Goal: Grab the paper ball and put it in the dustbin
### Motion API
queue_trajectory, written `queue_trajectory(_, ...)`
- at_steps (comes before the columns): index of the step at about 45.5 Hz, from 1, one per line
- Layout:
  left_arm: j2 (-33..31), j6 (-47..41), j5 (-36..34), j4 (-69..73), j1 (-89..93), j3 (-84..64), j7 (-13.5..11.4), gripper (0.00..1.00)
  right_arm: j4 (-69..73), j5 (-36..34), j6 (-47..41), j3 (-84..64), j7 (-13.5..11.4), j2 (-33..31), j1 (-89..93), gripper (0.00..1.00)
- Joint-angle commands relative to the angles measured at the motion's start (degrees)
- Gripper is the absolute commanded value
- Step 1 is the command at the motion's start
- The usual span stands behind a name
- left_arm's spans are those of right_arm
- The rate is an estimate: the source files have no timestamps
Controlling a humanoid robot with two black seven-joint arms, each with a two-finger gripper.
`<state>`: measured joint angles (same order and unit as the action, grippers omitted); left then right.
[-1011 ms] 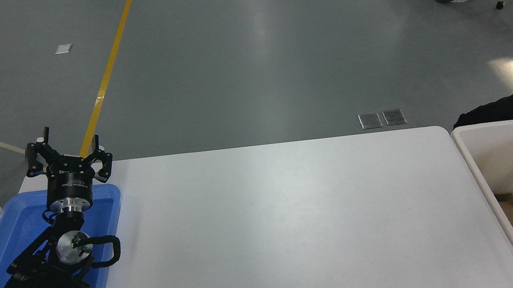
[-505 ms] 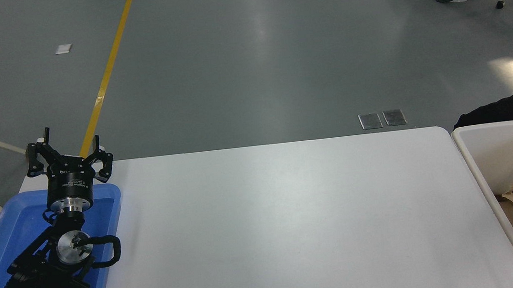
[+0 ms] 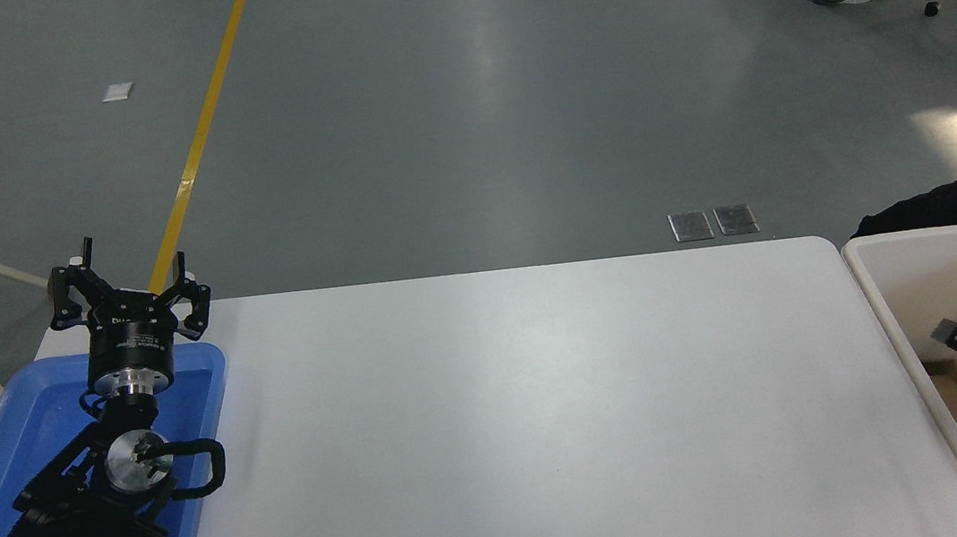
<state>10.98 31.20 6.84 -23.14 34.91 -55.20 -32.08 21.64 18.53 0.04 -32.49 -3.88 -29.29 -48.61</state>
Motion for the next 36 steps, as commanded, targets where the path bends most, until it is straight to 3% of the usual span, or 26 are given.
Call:
queue_trajectory(1,0.0,0.0,-0.1,-0.1,0.0,0.0,0.0,0.99,20.0,13.3,-0.3,-5.4,0.0,-8.8,-14.7,1.00)
queue_trajectory(6,0.0,0.0,-0.1,0.0,0.0,0.0,0.0,0.99,31.4,16.4,-3.6,-7.6,-0.8,-12.0,-24.2,1.00)
queue_trajectory(17,0.0,0.0,-0.2,-0.1,0.0,0.0,0.0,0.99,50.9,13.6,-20.2,-19.4,-0.6,-11.6,-50.0,1.00)
queue_trajectory(28,0.0,0.0,-0.1,-0.1,-0.1,0.0,0.0,0.99,64.8,-5.9,-31.3,-26.0,-0.8,1.2,-70.9,1.00)
queue_trajectory(36,0.0,0.0,-0.1,0.0,-0.1,0.0,0.0,0.99,68.3,-9.3,-32.7,-29.7,-0.9,8.5,-76.3,1.00)
